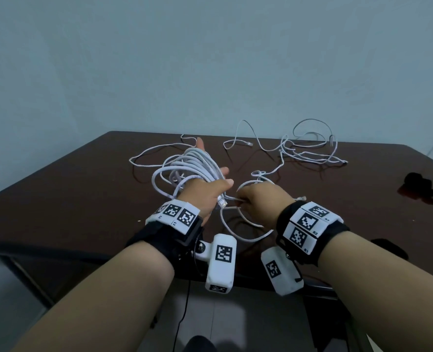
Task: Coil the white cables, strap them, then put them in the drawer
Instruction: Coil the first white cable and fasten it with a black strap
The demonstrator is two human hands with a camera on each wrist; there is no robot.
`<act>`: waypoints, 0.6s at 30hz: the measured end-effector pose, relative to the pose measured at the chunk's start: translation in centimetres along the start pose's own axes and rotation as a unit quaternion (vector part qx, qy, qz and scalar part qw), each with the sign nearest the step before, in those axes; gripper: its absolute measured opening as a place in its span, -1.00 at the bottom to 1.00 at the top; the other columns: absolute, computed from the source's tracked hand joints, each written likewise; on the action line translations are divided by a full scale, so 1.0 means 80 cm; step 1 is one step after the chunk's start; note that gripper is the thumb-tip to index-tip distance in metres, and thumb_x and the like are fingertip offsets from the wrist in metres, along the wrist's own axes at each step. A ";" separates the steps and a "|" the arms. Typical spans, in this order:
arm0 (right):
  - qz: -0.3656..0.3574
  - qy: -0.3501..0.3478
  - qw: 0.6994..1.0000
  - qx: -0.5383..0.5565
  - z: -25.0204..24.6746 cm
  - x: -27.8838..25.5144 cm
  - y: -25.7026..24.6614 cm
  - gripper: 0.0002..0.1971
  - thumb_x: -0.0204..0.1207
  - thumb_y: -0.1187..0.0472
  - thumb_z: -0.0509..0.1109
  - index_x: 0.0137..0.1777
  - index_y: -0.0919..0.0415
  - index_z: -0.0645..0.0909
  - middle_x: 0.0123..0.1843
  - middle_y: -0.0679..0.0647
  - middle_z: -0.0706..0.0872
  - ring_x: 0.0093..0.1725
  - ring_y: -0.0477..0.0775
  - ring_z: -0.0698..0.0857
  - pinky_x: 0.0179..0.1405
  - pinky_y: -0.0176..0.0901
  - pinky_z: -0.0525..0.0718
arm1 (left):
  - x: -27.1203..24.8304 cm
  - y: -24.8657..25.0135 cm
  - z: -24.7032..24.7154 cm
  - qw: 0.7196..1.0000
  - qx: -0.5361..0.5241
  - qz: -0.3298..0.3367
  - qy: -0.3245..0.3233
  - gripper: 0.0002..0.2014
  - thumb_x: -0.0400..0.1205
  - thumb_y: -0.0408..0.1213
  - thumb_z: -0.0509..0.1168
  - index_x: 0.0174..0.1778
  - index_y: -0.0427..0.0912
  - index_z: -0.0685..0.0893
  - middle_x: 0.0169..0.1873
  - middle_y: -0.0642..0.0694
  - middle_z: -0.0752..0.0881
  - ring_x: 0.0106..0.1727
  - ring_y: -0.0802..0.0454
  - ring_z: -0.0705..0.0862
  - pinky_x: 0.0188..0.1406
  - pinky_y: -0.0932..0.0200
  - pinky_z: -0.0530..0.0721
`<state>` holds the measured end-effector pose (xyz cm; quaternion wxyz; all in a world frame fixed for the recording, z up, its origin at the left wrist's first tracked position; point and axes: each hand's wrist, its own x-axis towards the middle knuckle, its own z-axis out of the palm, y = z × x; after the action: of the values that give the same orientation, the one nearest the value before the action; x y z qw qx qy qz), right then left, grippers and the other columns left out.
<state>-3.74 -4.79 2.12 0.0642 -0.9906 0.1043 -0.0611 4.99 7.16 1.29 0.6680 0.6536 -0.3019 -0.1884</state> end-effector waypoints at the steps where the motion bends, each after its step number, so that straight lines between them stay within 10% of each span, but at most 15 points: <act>1: -0.007 0.012 1.000 -0.017 -0.001 0.001 0.000 -0.79 0.57 0.18 0.22 0.10 0.11 0.64 0.06 0.11 0.72 0.13 0.19 0.63 0.00 -0.08 0.55 | -0.001 0.002 -0.002 0.999 0.030 -0.004 -0.020 -0.64 0.50 -0.23 0.35 0.13 0.32 0.65 0.28 -0.03 0.68 0.38 0.02 0.58 0.47 -0.01 0.43; 4: -0.038 0.053 0.997 -0.033 -0.006 0.000 -0.005 -0.76 0.58 0.16 0.24 0.17 0.07 0.64 0.05 0.15 0.75 0.08 0.25 0.67 0.00 -0.06 0.58 | -0.007 0.003 -0.006 0.986 0.155 -0.038 -0.057 -0.74 0.45 0.00 0.31 0.04 0.28 0.74 0.15 0.03 0.75 0.26 0.07 0.63 0.41 0.02 0.49; 8: -0.055 0.122 0.991 0.002 -0.017 -0.006 -0.011 -0.86 0.47 0.20 0.36 0.01 0.12 0.65 -0.08 0.11 0.76 -0.03 0.23 0.69 -0.08 -0.13 0.49 | -0.015 0.012 -0.003 0.922 0.369 -0.092 -0.069 -0.68 0.57 0.12 0.29 -0.04 -0.07 0.62 -0.12 -0.11 0.64 -0.04 -0.03 0.58 -0.22 0.20 0.48; 12: -0.031 0.143 0.986 0.076 -0.020 -0.009 -0.005 -0.77 0.40 0.24 0.41 0.05 0.15 0.58 -0.12 0.02 0.75 -0.12 0.12 0.68 -0.17 -0.21 0.49 | -0.013 0.009 -0.012 0.936 0.329 -0.077 -0.104 -0.76 0.60 -0.01 0.31 0.04 -0.04 0.74 -0.17 -0.09 0.69 -0.14 0.04 0.62 -0.19 0.20 0.53; 18: 0.061 0.183 0.965 0.175 -0.014 0.002 0.022 -0.76 0.40 0.39 0.32 0.05 0.15 0.58 -0.19 -0.06 0.65 -0.17 0.00 0.60 -0.10 -0.24 0.55 | -0.013 -0.018 -0.009 0.962 0.262 -0.070 -0.011 -0.66 0.53 0.08 0.37 -0.51 0.00 0.66 -0.38 -0.14 0.75 -0.22 -0.14 0.74 -0.01 0.00 0.68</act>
<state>-4.08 -6.69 3.01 0.2204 -0.9274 0.1622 -0.2550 4.84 8.27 -0.26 0.4547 0.8234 -0.3014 -0.1560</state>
